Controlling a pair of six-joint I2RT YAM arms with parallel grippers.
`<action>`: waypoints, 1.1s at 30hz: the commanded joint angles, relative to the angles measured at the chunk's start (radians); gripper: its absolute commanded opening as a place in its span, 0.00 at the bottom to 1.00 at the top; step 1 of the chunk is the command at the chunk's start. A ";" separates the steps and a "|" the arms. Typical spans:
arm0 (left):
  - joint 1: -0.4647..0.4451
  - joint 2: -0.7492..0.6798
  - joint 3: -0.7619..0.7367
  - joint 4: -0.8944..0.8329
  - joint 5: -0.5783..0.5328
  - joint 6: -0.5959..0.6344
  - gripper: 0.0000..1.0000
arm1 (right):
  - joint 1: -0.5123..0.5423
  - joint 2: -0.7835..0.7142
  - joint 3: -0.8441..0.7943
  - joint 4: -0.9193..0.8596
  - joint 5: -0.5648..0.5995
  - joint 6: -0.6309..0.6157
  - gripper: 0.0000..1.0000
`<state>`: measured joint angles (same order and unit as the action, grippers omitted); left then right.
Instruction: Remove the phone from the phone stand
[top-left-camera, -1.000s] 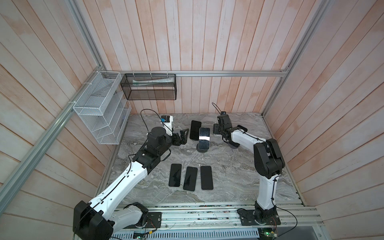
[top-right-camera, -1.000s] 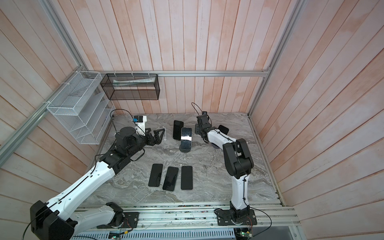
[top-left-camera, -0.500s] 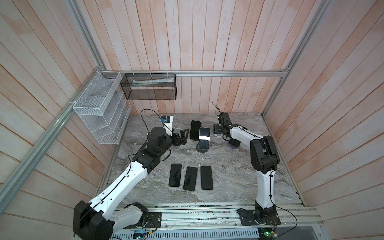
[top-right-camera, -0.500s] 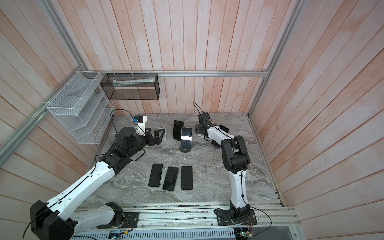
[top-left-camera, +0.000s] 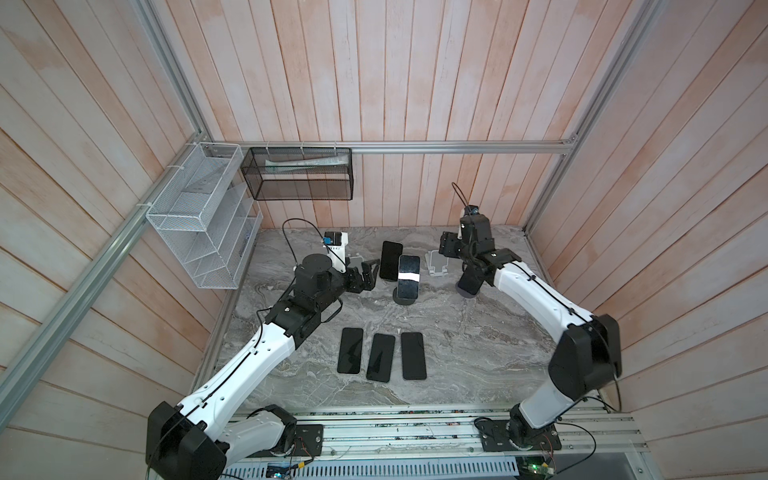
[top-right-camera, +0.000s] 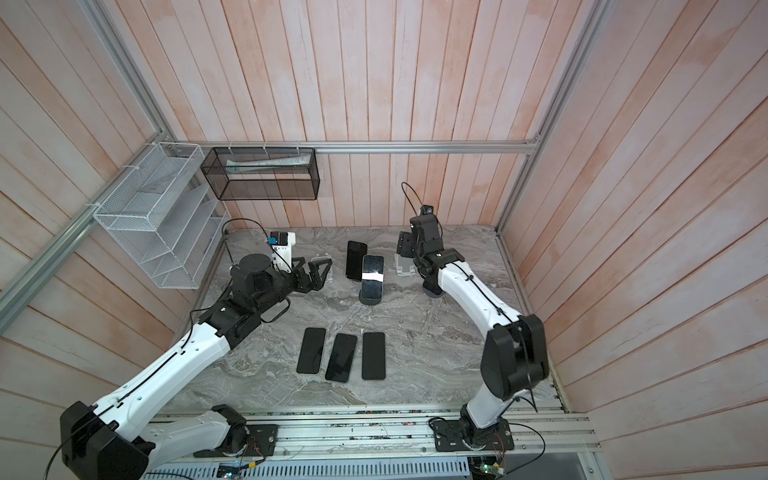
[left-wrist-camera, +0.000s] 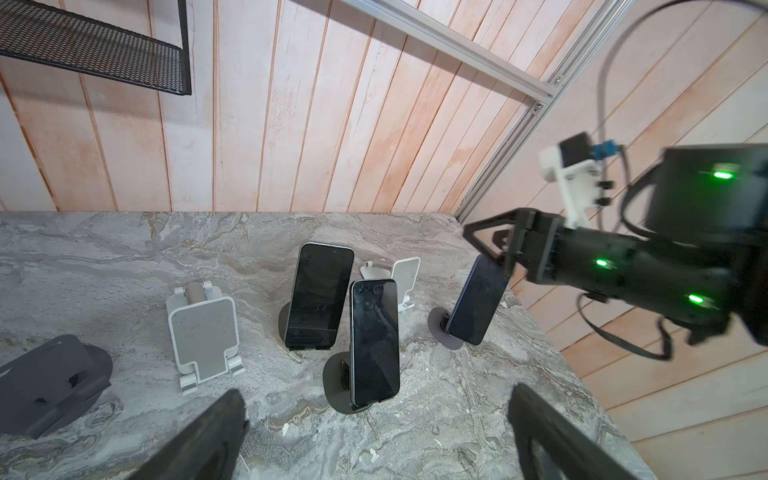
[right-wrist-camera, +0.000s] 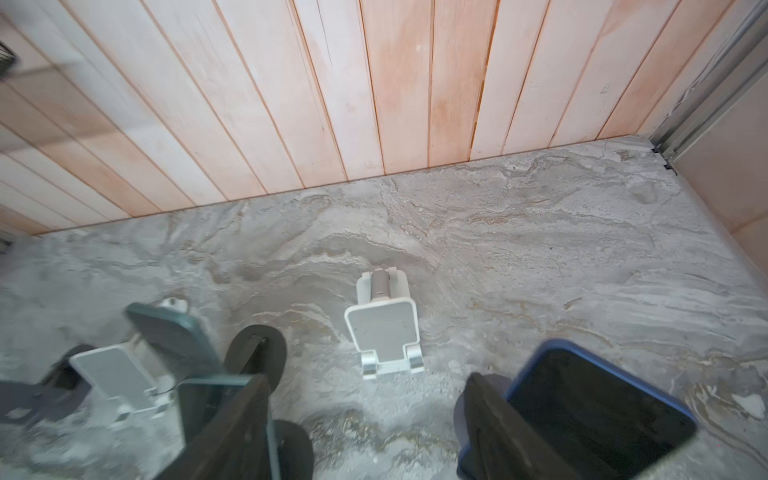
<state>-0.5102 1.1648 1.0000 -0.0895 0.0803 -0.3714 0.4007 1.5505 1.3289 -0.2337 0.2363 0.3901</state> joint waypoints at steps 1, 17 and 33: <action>0.005 -0.010 -0.001 0.012 0.035 -0.016 1.00 | 0.000 -0.134 -0.125 0.016 0.098 0.065 0.76; -0.004 -0.009 0.003 0.004 0.066 -0.037 1.00 | -0.023 -0.181 -0.379 -0.013 -0.192 0.092 0.00; -0.005 0.041 -0.019 0.042 0.119 -0.065 1.00 | -0.096 0.019 -0.349 -0.055 -0.126 -0.008 0.00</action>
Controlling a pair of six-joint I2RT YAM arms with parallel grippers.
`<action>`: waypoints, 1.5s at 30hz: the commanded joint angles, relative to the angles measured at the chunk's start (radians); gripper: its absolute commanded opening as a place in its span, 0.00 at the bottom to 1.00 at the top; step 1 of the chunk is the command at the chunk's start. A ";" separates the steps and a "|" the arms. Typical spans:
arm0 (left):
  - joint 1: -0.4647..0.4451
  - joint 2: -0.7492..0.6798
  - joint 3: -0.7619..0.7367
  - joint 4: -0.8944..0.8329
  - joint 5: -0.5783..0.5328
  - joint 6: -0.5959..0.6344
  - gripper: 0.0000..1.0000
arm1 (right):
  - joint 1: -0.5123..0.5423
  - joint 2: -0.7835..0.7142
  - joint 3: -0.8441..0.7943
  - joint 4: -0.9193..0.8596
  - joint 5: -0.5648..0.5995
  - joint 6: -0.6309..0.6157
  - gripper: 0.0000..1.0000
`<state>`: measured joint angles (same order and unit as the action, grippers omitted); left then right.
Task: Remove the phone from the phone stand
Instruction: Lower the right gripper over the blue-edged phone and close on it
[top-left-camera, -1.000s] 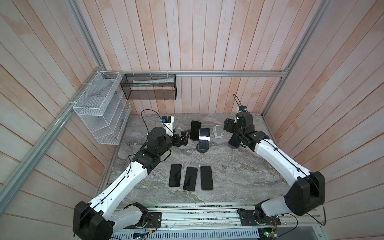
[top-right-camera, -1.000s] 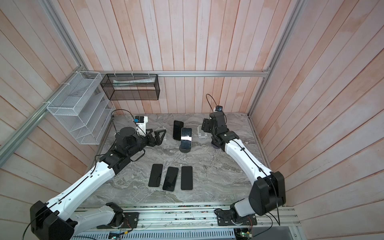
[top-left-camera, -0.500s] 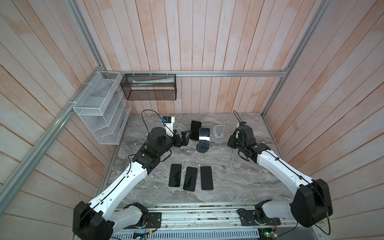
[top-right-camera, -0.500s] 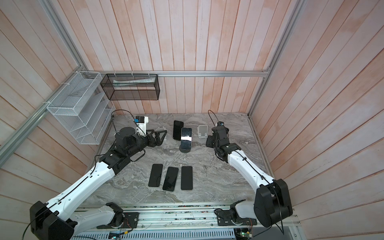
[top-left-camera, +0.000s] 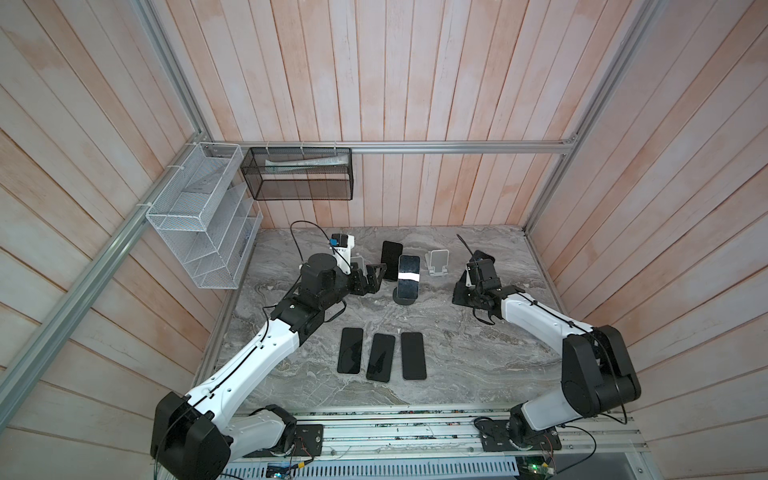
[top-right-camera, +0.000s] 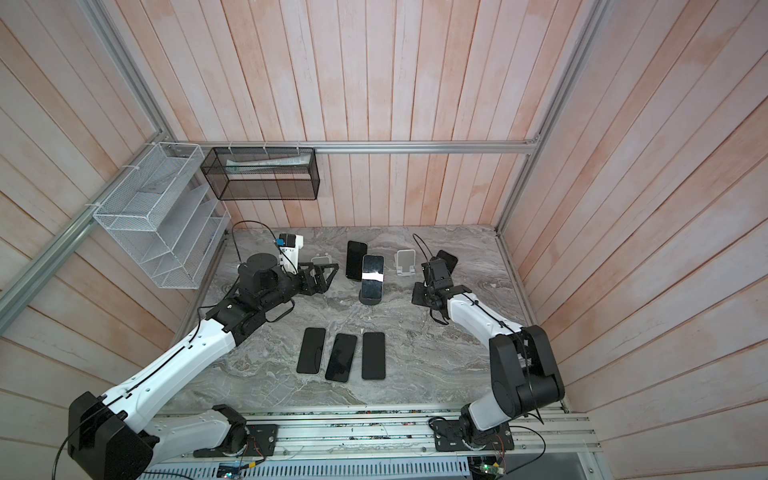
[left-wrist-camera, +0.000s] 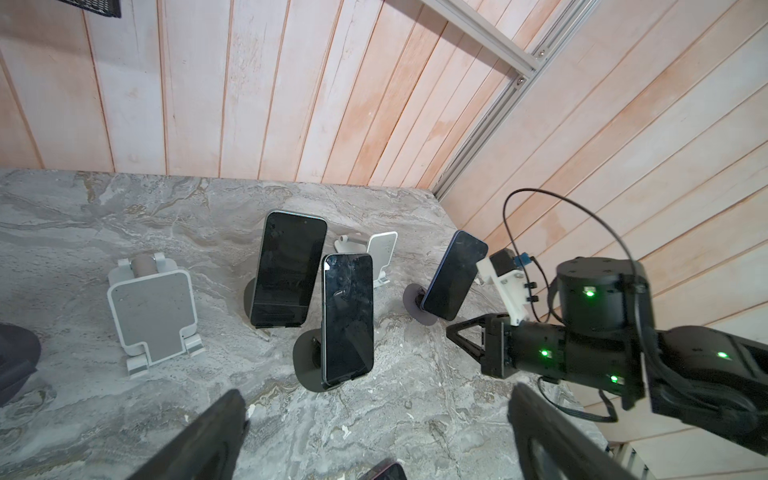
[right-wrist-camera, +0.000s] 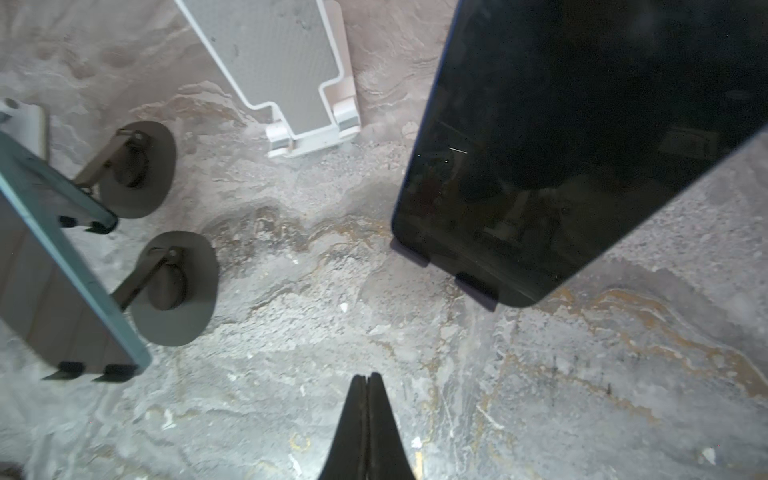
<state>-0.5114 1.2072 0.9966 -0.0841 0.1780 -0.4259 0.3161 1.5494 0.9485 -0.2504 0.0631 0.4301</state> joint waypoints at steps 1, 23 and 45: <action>-0.004 0.002 -0.015 0.033 0.022 -0.010 1.00 | -0.016 0.026 0.032 -0.038 0.054 -0.053 0.00; -0.004 -0.006 -0.018 0.040 0.006 -0.008 0.99 | 0.001 0.130 0.044 0.016 0.247 -0.070 0.00; -0.004 -0.021 -0.013 0.032 -0.003 0.026 0.97 | -0.037 0.176 0.080 0.037 0.233 -0.081 0.00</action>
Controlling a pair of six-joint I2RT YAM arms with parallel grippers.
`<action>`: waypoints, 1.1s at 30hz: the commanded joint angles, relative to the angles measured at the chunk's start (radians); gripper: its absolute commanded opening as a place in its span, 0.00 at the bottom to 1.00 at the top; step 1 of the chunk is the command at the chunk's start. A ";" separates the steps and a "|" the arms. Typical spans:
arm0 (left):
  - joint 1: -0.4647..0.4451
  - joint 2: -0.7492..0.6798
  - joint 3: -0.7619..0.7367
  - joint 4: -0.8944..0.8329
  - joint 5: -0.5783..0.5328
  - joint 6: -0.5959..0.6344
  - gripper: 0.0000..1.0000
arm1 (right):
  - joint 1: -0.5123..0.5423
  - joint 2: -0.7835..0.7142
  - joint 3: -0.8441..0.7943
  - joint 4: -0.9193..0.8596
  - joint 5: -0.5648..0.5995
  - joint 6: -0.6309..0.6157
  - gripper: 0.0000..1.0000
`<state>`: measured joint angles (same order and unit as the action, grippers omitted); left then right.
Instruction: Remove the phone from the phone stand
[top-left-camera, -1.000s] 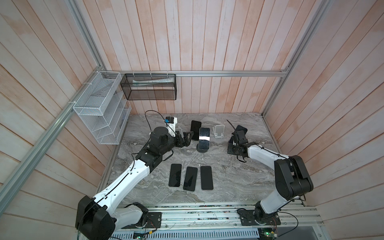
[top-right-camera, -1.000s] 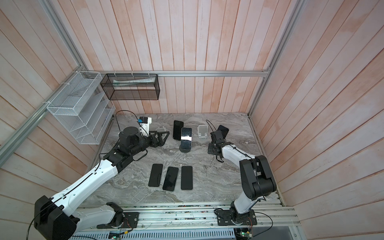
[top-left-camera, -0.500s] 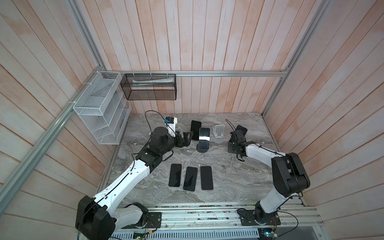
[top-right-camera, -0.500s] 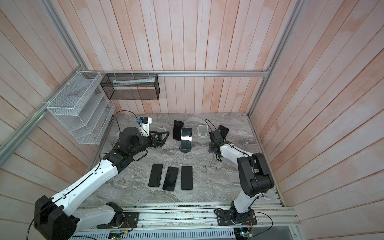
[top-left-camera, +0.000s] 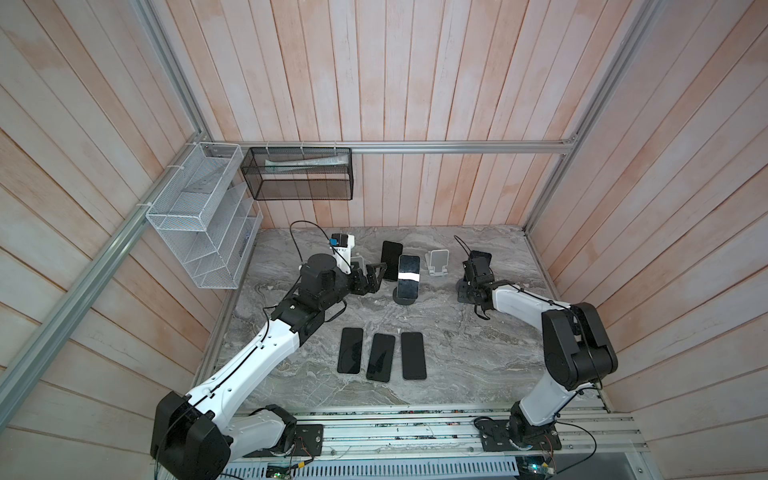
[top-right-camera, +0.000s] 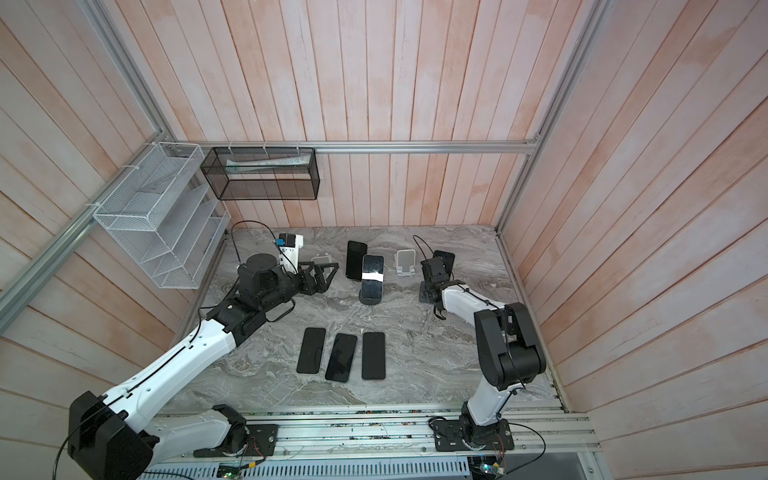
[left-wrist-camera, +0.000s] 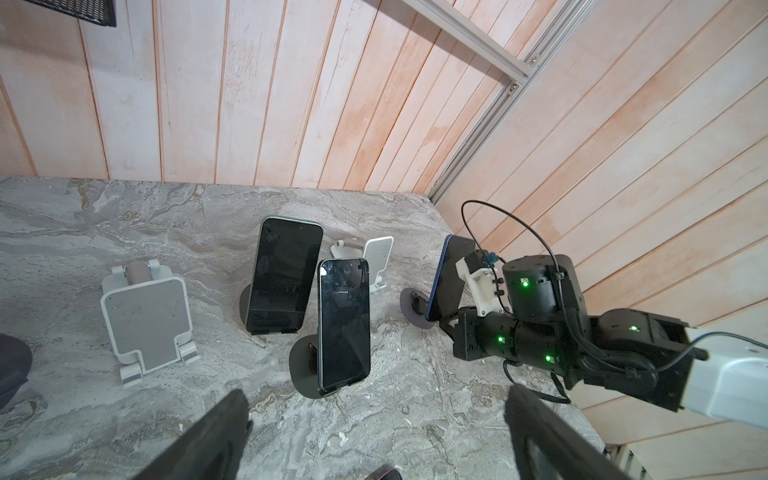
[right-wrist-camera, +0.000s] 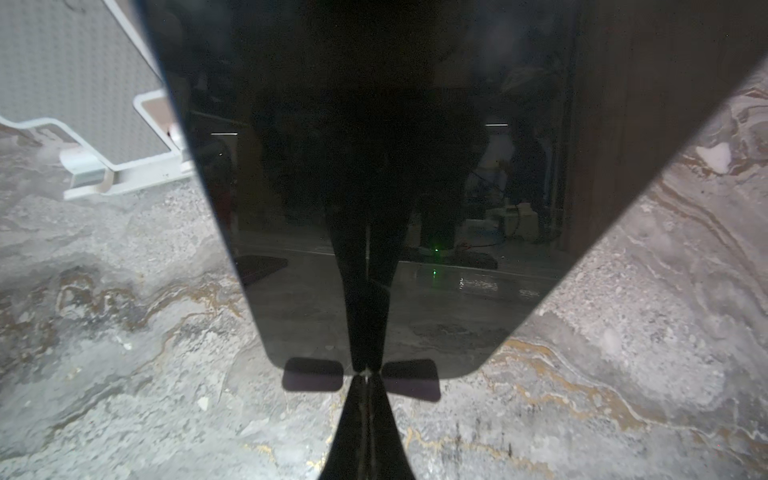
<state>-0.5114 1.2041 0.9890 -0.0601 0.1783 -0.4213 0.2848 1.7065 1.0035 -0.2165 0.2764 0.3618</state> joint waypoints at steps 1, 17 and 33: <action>-0.003 -0.015 -0.005 0.008 -0.002 0.022 0.97 | -0.006 0.020 0.026 0.003 0.021 -0.011 0.00; -0.004 -0.021 -0.003 0.003 -0.025 0.042 0.97 | -0.022 -0.009 0.002 -0.010 0.055 -0.025 0.00; -0.004 -0.024 -0.001 0.002 -0.034 0.069 0.97 | -0.037 -0.204 -0.042 -0.044 -0.048 0.004 0.00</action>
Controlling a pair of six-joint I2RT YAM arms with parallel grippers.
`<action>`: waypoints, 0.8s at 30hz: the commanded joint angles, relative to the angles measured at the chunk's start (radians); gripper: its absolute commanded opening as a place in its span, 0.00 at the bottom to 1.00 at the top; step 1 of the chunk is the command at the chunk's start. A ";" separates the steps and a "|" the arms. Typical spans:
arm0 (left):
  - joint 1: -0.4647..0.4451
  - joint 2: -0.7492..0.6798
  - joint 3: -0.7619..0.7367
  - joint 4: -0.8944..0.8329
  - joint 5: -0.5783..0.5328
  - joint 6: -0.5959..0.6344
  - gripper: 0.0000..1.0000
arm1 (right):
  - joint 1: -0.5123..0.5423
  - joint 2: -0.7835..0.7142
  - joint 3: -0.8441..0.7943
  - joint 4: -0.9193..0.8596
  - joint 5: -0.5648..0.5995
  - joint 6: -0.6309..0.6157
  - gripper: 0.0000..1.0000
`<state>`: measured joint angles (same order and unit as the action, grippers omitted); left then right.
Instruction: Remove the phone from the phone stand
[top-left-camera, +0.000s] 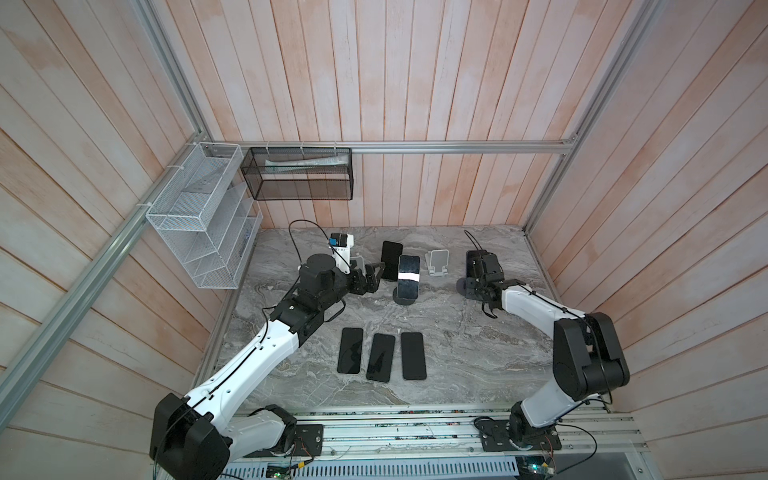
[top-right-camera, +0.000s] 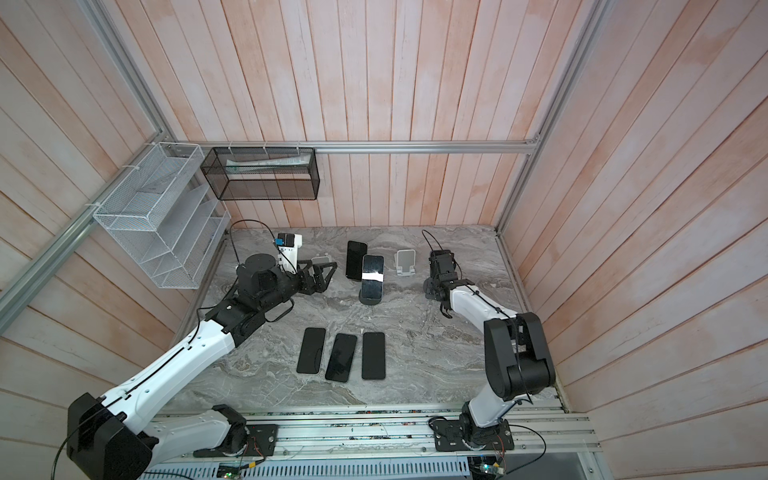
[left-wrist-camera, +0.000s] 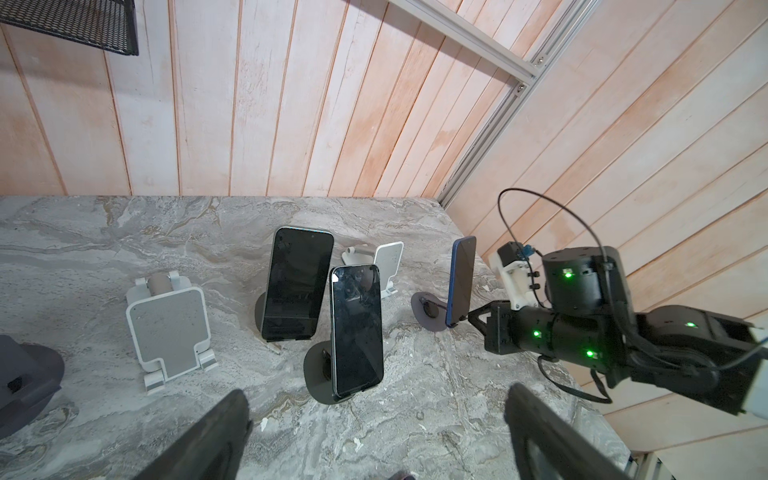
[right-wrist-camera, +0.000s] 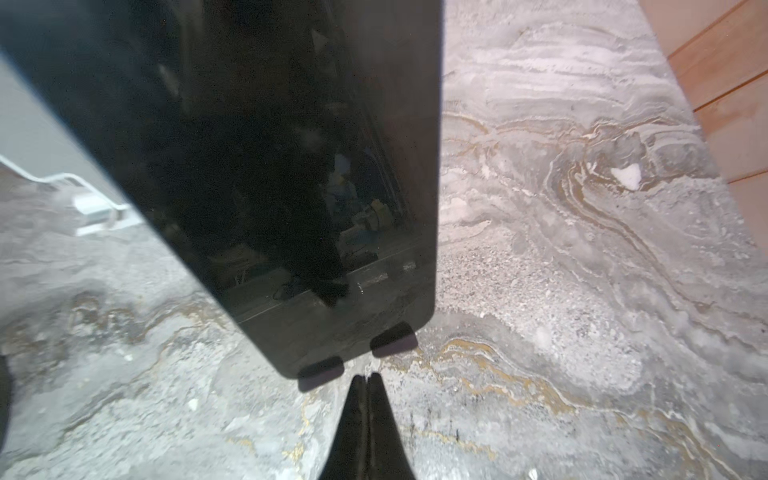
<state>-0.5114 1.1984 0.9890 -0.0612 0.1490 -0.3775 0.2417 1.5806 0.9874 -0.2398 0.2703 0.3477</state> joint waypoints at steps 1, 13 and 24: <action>-0.004 -0.022 0.000 0.003 -0.006 0.027 0.97 | 0.008 -0.109 -0.039 -0.015 -0.058 0.018 0.00; -0.004 0.024 0.132 0.001 0.054 -0.096 1.00 | -0.019 -0.187 0.121 0.017 -0.089 -0.128 0.93; -0.007 0.228 0.234 0.098 0.460 -0.117 1.00 | -0.129 0.079 0.471 -0.163 -0.275 -0.344 0.98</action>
<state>-0.5137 1.4189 1.2434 -0.0212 0.4458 -0.5053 0.1184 1.6230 1.4181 -0.3035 0.0803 0.0883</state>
